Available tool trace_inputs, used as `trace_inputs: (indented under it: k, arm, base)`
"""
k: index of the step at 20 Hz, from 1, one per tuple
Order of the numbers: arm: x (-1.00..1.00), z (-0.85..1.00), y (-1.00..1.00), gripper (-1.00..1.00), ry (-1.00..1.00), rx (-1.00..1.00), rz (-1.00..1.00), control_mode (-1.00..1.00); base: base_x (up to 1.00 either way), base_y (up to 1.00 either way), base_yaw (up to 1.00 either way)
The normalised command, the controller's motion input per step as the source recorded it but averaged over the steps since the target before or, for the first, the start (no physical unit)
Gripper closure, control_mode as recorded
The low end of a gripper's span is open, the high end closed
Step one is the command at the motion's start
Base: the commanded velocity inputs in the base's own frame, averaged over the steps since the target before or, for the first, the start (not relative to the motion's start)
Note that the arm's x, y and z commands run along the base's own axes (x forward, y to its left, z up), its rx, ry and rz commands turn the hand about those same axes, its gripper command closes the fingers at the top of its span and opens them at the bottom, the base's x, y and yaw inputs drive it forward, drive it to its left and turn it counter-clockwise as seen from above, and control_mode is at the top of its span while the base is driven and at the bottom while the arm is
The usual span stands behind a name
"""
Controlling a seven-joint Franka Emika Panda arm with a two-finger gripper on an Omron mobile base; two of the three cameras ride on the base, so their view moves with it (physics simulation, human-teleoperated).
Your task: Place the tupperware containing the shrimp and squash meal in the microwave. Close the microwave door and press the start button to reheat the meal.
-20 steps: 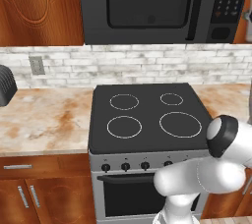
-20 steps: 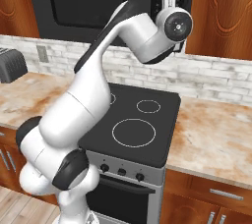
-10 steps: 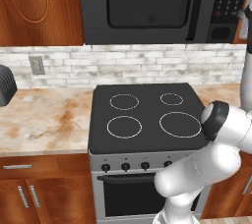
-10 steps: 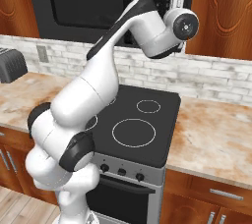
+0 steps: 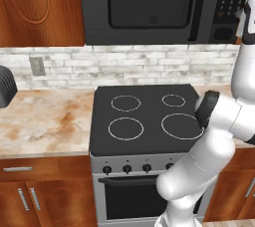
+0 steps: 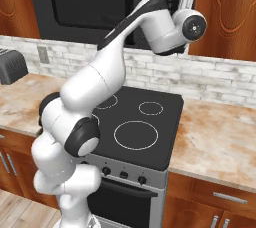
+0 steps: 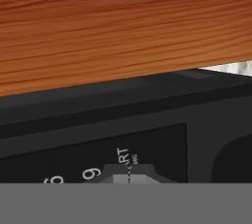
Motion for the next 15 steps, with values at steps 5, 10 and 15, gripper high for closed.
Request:
trace_inputs:
  k: [5, 10, 15]
  arm:
    - [0.44, -0.11, -0.18, 1.00, 0.00, 0.07, 0.00, -1.00]
    - [0.25, -0.61, 0.06, 1.00, -0.10, 0.01, 0.00, -1.00]
    - [-0.02, -1.00, 0.61, 1.00, -0.49, -0.06, -0.01, -1.00]
  base:
    - [0.00, 0.00, 0.00]
    - [0.00, 0.00, 0.00]
    - [0.00, 0.00, 0.00]
